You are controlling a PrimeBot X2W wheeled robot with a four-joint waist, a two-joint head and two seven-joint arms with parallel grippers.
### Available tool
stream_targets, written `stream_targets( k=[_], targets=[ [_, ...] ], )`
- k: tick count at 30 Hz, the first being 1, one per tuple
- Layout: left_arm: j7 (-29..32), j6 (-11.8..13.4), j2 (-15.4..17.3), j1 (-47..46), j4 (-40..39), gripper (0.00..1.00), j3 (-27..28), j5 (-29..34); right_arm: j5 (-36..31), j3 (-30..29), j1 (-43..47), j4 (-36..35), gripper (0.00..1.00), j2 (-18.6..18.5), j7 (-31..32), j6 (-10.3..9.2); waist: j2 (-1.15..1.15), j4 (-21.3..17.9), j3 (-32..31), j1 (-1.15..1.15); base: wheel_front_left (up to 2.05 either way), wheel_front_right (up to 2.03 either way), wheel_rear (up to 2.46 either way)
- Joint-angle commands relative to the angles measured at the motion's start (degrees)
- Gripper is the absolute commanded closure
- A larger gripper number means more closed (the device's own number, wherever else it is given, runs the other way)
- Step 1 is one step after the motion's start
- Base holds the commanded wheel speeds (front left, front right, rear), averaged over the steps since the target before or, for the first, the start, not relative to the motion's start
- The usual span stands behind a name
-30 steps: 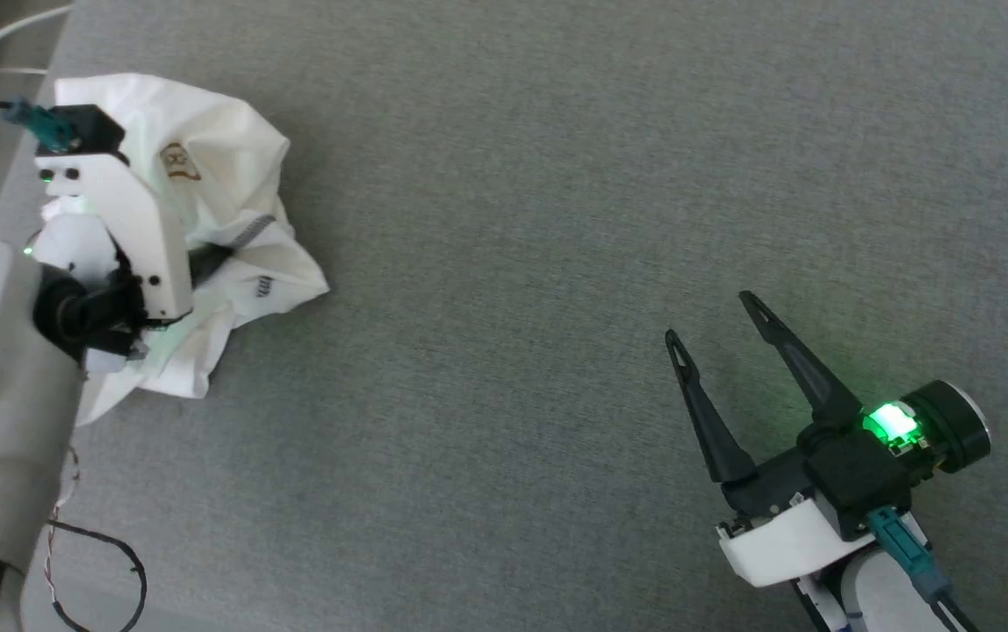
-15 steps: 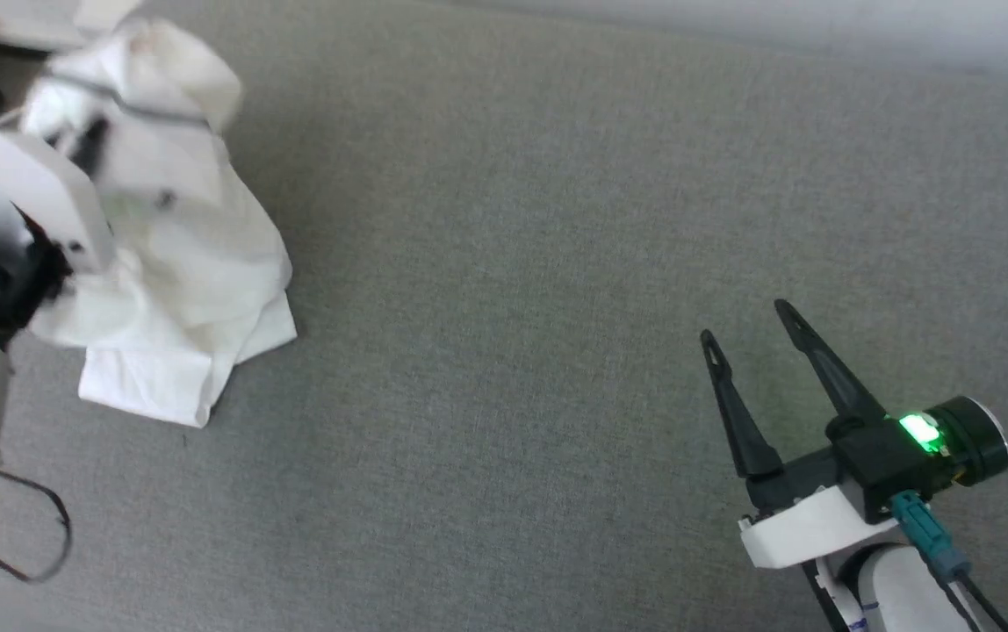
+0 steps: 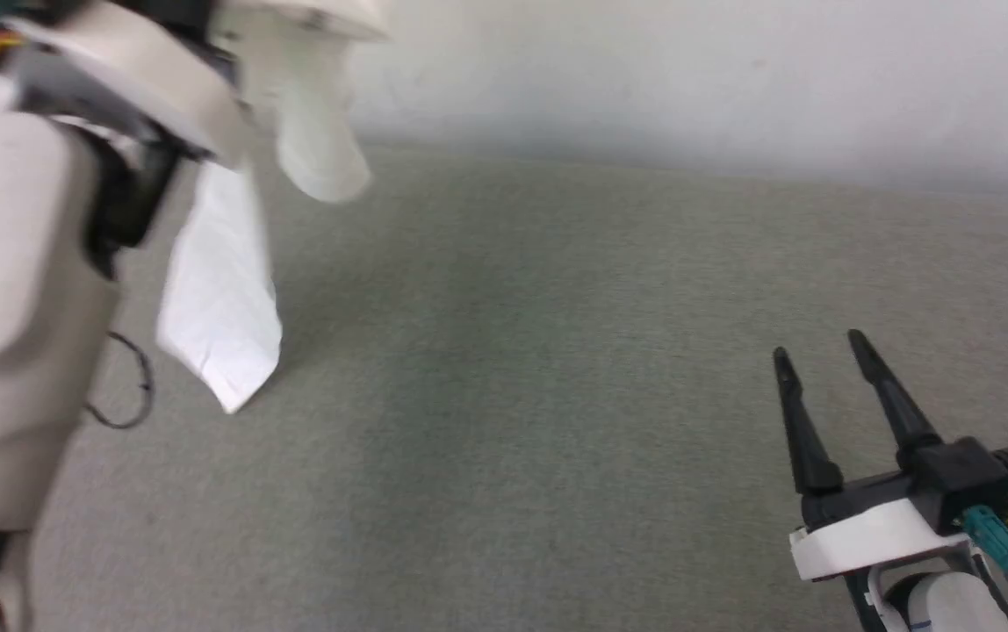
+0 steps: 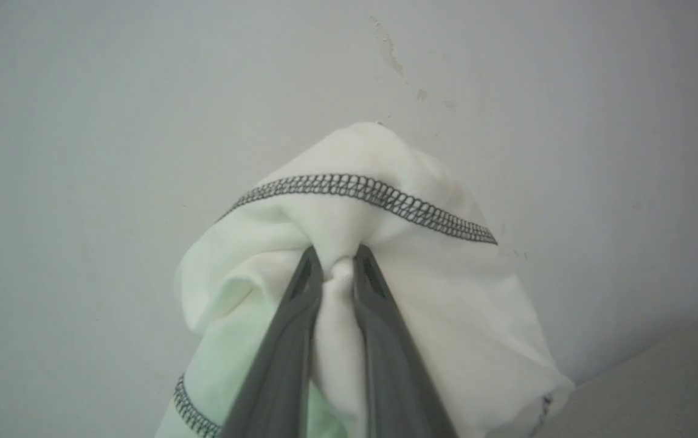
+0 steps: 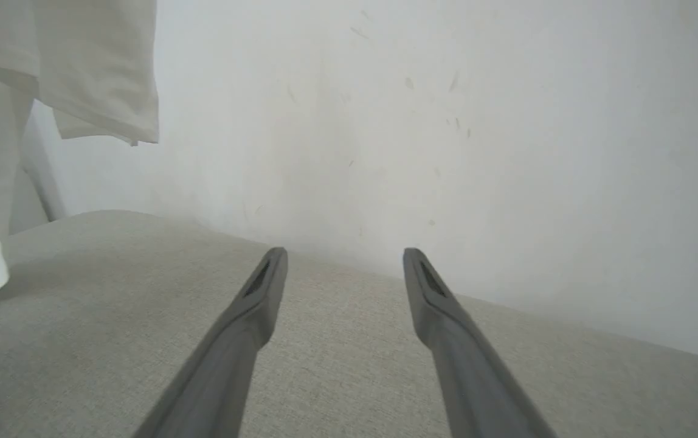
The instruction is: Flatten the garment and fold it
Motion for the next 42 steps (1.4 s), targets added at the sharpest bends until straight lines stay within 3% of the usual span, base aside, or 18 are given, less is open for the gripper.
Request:
stream_targets(
  k=[1, 9, 15, 16, 17, 18, 23, 27, 31, 39, 42],
  targets=[
    [0.6, 0.1, -1.5, 0.1, -1.0, 1.00, -1.4, 0.4, 0.4, -0.6, 0.3, -0.2, 0.00, 0.1, -0.3, -0.11, -0.01, -7.0, -3.4, 0.02, 0.00, 0.00, 0.00],
    [5.1, 0.2, -12.7, 10.1, -6.7, 1.00, -13.4, -0.3, 1.2, -3.9, -0.4, -0.8, 0.00, 0.1, -0.3, -0.11, -0.01, -16.4, -2.1, 0.02, 0.00, 0.00, 0.00],
    [12.7, -1.3, -19.9, 23.9, -0.3, 1.00, -27.5, -2.3, 2.2, -5.8, -0.9, -0.8, 0.00, 0.1, -0.3, -0.11, -0.01, -20.8, 0.0, 0.02, 0.00, 0.00, 0.00],
    [12.6, -1.4, -20.9, 25.6, 1.2, 0.85, -28.7, -2.6, 2.5, -5.7, -0.9, -0.6, 0.00, 0.1, -0.3, -0.11, -0.01, -21.2, 0.2, 0.02, 0.00, 0.00, 0.00],
    [12.4, -1.5, -21.5, 26.7, 2.6, 0.51, -29.8, -2.5, 3.3, -5.5, -1.0, -0.4, 0.00, 0.1, -0.3, -0.11, -0.01, -21.5, 0.4, 0.02, 0.00, 0.00, 0.00],
    [12.2, -1.6, -22.2, 27.7, 4.0, 0.00, -30.6, -2.7, 4.3, -5.3, -0.9, -0.4, 0.00, 0.1, -0.3, -0.11, -0.01, -21.6, 0.4, 0.02, 0.00, 0.00, 0.00],
    [7.7, -1.1, -24.1, 28.2, 7.8, 0.00, -30.4, -2.6, 5.6, -4.5, -0.4, 0.0, 0.00, 0.1, -0.3, -0.11, -0.01, -20.6, -0.2, 0.02, 0.00, 0.00, 0.00],
    [3.0, 0.1, -23.5, 26.6, 7.7, 0.00, -27.0, -3.0, 4.9, -4.0, 0.4, 1.1, 0.00, 0.1, -0.3, -0.11, -0.01, -19.0, -2.7, 0.02, 0.00, 0.00, 0.00],
    [-0.9, 2.4, -20.7, 25.6, 5.6, 0.00, -21.6, -4.8, 4.1, -4.1, 1.6, 1.7, 0.00, 0.1, -0.3, -0.11, -0.01, -16.5, -5.3, 0.02, 0.00, 0.00, 0.00],
    [-10.4, 9.8, -10.1, 29.5, -1.2, 0.00, -10.6, -4.8, 2.7, -3.9, 4.8, 2.5, 0.00, 0.1, -0.3, -0.11, -0.01, -11.3, -9.0, 0.02, 0.00, 0.00, 0.00],
    [-11.8, 12.5, -6.3, 33.5, -4.7, 0.00, -7.4, -1.9, 2.7, -4.5, 5.8, 2.4, 0.00, 0.1, -0.3, -0.11, -0.01, -9.4, -9.4, 0.02, 0.00, 0.00, 0.00]
  ],
)
